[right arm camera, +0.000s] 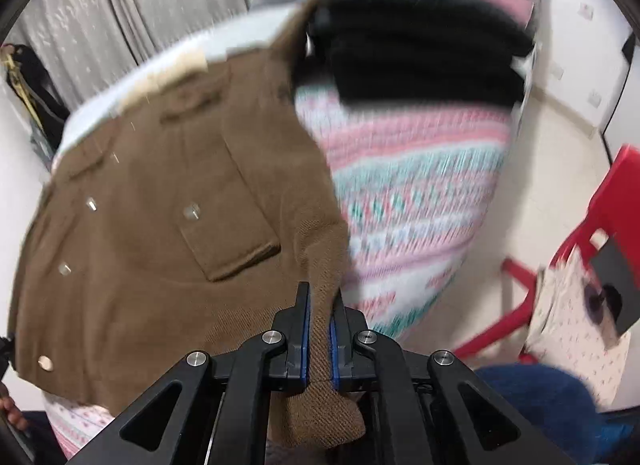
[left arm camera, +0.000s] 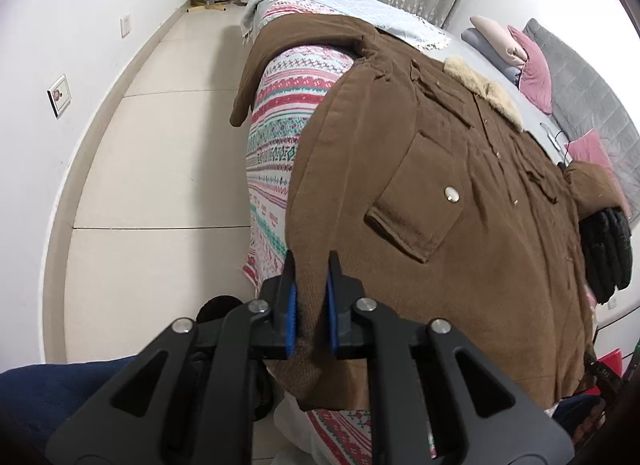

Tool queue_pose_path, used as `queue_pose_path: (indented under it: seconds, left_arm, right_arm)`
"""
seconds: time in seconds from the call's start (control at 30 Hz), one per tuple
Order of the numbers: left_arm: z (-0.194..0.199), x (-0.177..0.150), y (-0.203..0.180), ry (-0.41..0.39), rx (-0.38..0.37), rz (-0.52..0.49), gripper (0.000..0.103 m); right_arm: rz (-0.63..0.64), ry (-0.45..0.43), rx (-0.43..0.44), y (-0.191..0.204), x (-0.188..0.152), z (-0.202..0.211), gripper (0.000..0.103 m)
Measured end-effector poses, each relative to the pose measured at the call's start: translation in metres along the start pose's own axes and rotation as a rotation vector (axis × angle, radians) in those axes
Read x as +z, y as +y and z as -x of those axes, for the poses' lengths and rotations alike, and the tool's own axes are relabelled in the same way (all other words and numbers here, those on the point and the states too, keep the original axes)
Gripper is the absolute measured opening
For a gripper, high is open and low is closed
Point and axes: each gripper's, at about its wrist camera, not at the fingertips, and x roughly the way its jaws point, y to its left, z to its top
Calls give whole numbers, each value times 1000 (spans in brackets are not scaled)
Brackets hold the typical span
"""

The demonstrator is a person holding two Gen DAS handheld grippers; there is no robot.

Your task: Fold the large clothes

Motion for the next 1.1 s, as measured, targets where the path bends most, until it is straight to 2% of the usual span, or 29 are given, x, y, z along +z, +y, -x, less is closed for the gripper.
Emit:
queue_pose_path:
  seconds: [0.07,0.1,0.13,0.2,0.23,0.27,0.37,0.4,0.57,0.67,0.77,0.83,0.93,1.03,1.1]
  left_arm:
    - [12,9,8,-26,-5,46,32]
    - [19,13,10,-46,-9,59,42]
    - [25,17,11,-65,-15,68,54]
    - [36,36,14,-95,-52,96,67]
    - [39,43,14,-97,-70,106,69]
    - [39,58,14,-85,-102,128,69]
    - [30,97,12,-53,-217,202,70]
    - [25,109,13,-44,-235,226,70]
    - [-16,174,21,-55,-274,337,70]
    - [-63,198,48,-14,-305,463,70]
    - [-121,207,84,50,-401,644,70]
    - [-159,197,108,70,-445,763,70]
    - [-200,186,128,83,-496,845,70]
    - [-227,179,141,49,-536,908,70]
    - [-248,173,147,52,-602,963,70]
  right_arm:
    - [16,-18,-8,2,7,10,13]
    - [35,-42,-26,5,11,17,14]
    - [66,-82,-68,9,17,27,18]
    - [125,-164,-125,20,29,43,29]
    - [156,-201,-126,28,39,51,47]
    - [184,-235,-108,37,49,59,60]
    - [277,-312,-38,72,77,72,63]
    - [311,-315,-6,83,86,72,64]
    - [471,-277,165,153,132,47,68]
    - [523,-251,190,185,150,20,69]
    - [554,-222,190,206,152,-10,70]
    - [540,-203,214,213,143,-28,69]
    - [525,-124,224,211,136,-59,69]
    - [563,-156,185,216,133,-67,69]
    - [565,-175,165,219,136,-71,70]
